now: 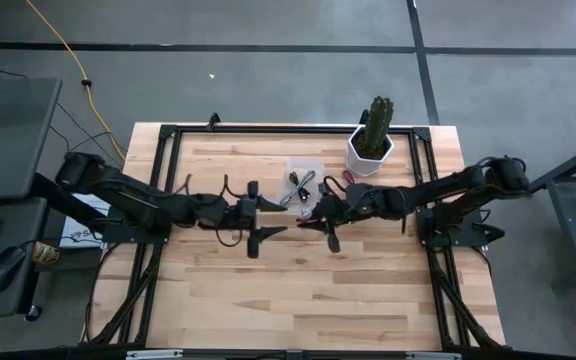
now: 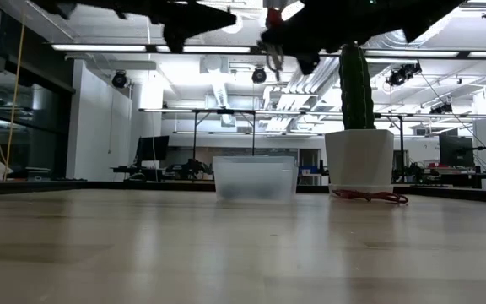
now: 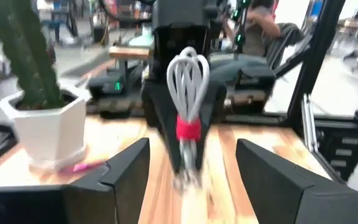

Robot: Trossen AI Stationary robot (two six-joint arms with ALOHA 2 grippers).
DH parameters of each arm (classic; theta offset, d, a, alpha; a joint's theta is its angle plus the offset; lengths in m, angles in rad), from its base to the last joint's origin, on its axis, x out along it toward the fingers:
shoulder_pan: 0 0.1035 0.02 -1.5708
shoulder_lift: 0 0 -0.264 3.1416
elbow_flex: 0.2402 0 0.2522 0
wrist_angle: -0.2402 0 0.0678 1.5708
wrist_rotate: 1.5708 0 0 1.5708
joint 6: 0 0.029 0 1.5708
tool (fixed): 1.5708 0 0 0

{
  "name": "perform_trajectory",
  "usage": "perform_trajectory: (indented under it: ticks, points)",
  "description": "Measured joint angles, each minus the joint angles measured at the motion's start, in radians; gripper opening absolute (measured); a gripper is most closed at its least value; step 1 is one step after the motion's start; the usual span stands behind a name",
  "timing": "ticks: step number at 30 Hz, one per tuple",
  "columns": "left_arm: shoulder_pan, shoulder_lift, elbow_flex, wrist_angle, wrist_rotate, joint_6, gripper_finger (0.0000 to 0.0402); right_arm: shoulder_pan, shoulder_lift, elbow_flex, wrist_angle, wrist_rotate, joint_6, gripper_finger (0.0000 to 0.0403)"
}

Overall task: Pick and place USB-C Cables
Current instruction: Put the white charger cable into the transparent bin

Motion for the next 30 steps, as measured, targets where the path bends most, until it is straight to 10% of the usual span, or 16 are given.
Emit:
perform_trajectory:
  ticks: [6,17,30]
  points:
    - [0.0,-0.149,-0.025,-0.188,-0.005,-0.061,0.0221,0.008,-0.147,-0.119,-0.058,0.182,-0.002,0.0026]
    - [0.0,-0.372,-0.235,0.005,-0.103,0.009,0.0221,-0.014,-0.475,-0.419,0.116,0.286,0.088,0.0026]
    - [0.001,-0.464,-0.373,0.219,-0.103,0.01,0.0221,-0.013,-0.487,-0.423,0.118,0.315,0.118,0.0026]
